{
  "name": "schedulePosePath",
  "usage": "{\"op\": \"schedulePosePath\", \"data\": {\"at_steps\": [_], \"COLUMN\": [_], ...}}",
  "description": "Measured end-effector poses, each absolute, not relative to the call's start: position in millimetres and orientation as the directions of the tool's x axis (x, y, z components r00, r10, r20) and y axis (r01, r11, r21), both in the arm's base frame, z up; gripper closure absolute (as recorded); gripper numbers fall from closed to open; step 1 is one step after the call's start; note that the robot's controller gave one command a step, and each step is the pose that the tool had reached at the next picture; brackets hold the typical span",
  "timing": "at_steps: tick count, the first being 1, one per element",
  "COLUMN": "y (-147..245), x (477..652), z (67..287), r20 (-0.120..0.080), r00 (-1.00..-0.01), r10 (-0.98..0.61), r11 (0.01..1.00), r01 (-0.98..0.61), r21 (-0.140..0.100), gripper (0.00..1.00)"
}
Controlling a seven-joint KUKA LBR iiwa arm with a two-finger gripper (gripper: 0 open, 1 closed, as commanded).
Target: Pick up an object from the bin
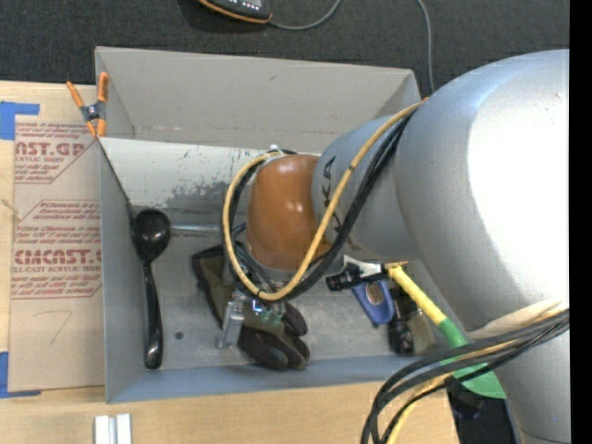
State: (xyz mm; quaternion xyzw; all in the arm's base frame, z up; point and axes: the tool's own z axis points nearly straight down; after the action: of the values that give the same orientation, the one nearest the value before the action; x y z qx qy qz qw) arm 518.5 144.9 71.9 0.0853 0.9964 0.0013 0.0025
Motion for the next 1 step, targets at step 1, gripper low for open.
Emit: {"op": "schedulePosePath", "data": {"at_steps": [1], "y": [151.5], "x": [550.6], "z": [71.7], "r20": [0.001], "r00": [-0.828], "r10": [0.561], "r11": [0.828], "r01": [0.561], "r21": [0.003], "gripper": [0.00]}}
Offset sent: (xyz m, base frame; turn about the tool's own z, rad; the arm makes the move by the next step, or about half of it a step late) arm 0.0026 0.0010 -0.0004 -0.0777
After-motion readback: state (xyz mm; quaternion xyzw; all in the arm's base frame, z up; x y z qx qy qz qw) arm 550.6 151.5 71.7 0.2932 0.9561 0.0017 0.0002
